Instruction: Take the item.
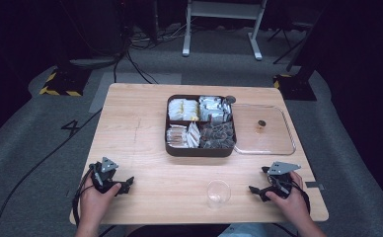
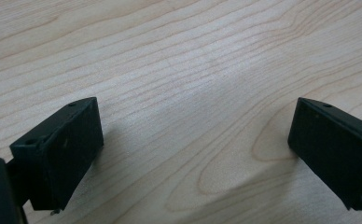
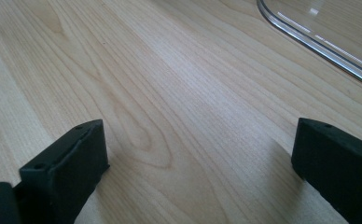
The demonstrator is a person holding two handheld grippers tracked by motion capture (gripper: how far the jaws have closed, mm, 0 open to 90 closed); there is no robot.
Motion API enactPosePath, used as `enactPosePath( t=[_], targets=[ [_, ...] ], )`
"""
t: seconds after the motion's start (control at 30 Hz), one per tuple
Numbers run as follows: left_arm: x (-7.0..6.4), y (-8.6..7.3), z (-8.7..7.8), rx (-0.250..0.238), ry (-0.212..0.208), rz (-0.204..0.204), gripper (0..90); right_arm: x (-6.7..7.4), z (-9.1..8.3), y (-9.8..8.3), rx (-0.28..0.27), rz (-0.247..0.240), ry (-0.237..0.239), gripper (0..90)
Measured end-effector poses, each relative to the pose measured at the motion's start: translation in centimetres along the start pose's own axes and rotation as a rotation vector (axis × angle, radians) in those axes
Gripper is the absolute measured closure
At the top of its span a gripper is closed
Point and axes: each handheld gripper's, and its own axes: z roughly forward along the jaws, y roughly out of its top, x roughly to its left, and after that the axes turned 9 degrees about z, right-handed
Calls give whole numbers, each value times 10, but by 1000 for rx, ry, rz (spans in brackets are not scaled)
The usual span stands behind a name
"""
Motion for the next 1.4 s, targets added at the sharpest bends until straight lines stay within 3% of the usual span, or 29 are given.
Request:
enactPosePath(
  t=[0.27, 0.37, 0.4, 0.47, 0.5, 0.57, 0.8, 0.83, 0.87, 0.93, 1.2, 1.4],
  targets=[
    [-6, 2, 1, 2, 19, -25, 20, 0, 0, 0, 0, 0, 0, 36],
    [-9, 5, -2, 8, 28, -43, 86, 0, 0, 0, 0, -1, 0, 36],
    [-11, 10, -5, 49, 33, -50, 219, 0, 0, 0, 0, -1, 0, 36],
    [-12, 13, -6, 68, 39, -48, 244, 0, 0, 0, 0, 0, 0, 36],
    [-15, 18, -8, 28, 44, -39, 260, 0, 0, 0, 0, 0, 0, 36],
    [-18, 25, -10, 4, 31, -45, 270, 0, 0, 0, 0, 0, 0, 36],
    [-28, 46, -18, -42, 0, -41, 289, 0, 0, 0, -1, 0, 0, 36],
    [-30, 50, -19, -49, -10, -41, 289, 0, 0, 0, -1, 0, 0, 36],
    [-32, 56, -21, -52, -48, -40, 298, 0, 0, 0, -1, 0, 0, 36],
    [-34, 64, -25, -64, -65, -41, 299, 0, 0, 0, 0, 0, 0, 36],
    [-42, 87, -29, -82, -55, -18, 327, 0, 0, 0, -1, 1, 1, 36],
    [-49, 110, -29, -138, -37, -44, 338, 1, 0, -1, -1, 6, -9, 37]
  ],
)
